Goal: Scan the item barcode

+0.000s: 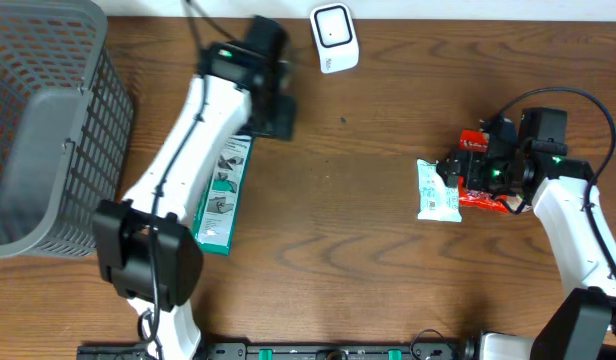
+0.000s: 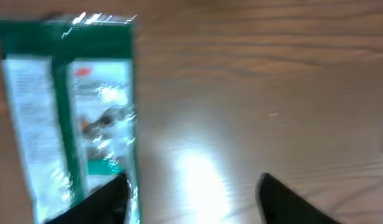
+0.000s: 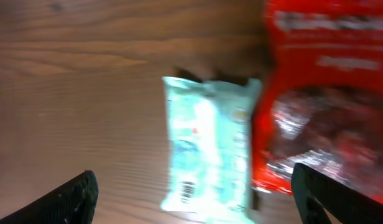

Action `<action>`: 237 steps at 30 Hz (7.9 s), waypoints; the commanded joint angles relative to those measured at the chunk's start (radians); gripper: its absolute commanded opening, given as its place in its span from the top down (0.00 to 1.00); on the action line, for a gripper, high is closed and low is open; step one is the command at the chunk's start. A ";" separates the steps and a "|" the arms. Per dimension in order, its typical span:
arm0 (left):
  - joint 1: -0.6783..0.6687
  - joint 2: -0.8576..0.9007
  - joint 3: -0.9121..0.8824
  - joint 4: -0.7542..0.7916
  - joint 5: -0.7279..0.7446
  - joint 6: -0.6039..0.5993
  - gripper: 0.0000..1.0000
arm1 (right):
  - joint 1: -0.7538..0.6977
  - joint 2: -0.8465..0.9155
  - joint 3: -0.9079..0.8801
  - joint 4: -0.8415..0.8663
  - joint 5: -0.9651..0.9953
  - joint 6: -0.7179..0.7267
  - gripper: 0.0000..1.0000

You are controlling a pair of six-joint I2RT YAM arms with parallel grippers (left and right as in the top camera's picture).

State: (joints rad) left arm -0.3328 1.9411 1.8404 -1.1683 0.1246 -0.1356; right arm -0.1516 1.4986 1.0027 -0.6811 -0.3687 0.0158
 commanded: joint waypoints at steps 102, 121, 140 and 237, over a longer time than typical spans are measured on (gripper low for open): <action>-0.264 0.062 -0.595 0.582 -0.013 -0.386 0.85 | 0.263 0.000 -0.004 0.093 0.151 0.141 0.01; -0.201 -0.127 -0.529 0.413 0.049 -0.266 0.75 | 0.263 0.000 -0.004 0.093 0.151 0.141 0.01; 0.108 -0.054 -0.541 0.816 -0.316 -0.236 0.75 | 0.263 0.000 -0.004 0.098 0.151 0.141 0.01; 0.167 0.019 -0.680 0.444 0.100 -0.045 0.86 | 0.266 0.000 -0.005 0.105 0.079 0.141 0.01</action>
State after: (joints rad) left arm -0.1295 1.9354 1.1988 -0.7261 0.2115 -0.1829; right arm 0.1123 1.4986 1.0012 -0.5785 -0.2398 0.1493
